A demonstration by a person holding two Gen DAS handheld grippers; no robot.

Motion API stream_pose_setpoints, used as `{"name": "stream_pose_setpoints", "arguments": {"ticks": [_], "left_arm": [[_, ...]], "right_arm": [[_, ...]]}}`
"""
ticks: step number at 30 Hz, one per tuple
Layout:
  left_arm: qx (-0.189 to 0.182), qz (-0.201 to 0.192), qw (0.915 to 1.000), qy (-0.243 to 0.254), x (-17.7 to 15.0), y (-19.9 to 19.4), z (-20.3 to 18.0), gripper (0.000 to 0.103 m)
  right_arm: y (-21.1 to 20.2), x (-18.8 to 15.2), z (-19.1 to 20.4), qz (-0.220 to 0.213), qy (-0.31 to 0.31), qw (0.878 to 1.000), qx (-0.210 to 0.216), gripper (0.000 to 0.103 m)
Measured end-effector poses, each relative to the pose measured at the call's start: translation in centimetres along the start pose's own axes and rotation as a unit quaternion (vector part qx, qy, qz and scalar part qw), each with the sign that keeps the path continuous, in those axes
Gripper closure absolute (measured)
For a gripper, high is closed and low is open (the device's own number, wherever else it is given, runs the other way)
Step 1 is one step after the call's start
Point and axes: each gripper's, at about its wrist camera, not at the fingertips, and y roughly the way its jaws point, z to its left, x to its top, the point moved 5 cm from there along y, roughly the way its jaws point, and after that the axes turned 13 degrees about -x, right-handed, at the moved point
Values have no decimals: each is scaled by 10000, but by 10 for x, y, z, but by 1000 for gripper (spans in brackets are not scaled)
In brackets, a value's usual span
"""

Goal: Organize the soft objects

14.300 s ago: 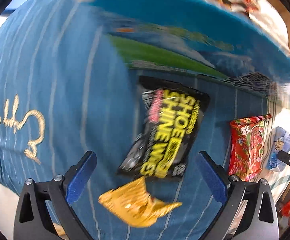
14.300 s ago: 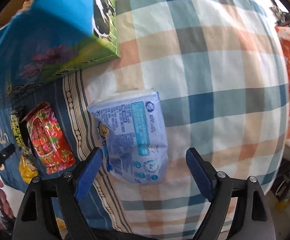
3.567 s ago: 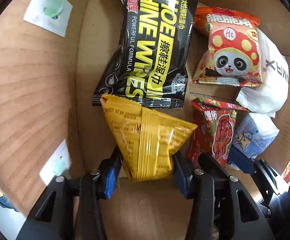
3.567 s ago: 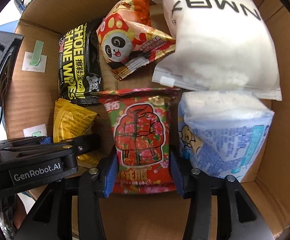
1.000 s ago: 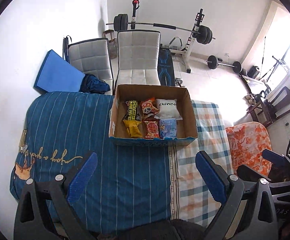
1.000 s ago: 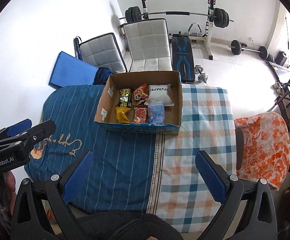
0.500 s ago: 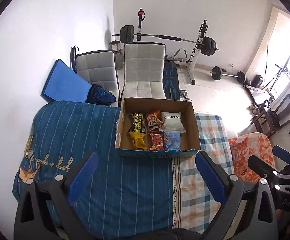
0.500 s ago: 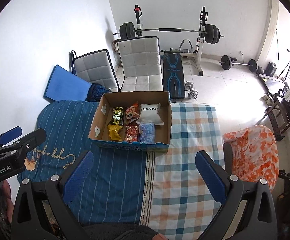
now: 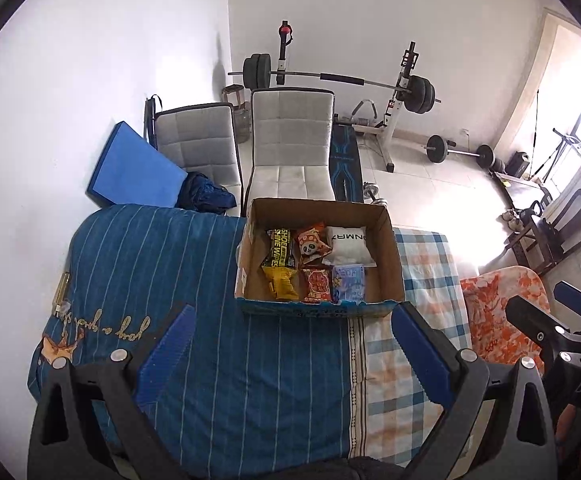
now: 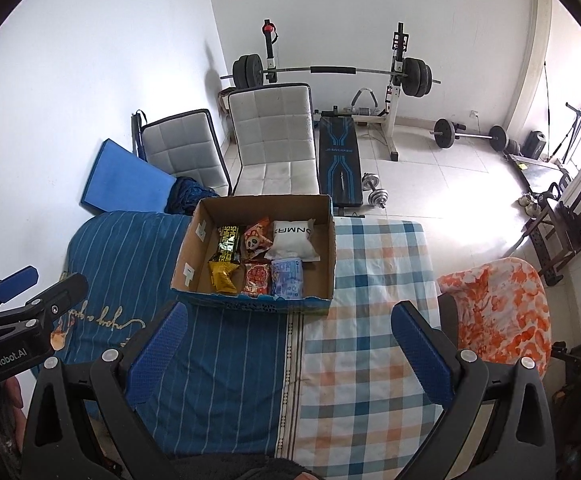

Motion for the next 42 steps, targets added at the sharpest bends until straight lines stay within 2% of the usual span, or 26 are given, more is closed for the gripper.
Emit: {"name": "stream_pose_setpoints", "arguments": {"ticks": [42], "left_arm": [[6,-102,9999,-43,4,-12,1,2]], "right_arm": [[-14,6,1,-83,33,9999,-68,0]]}}
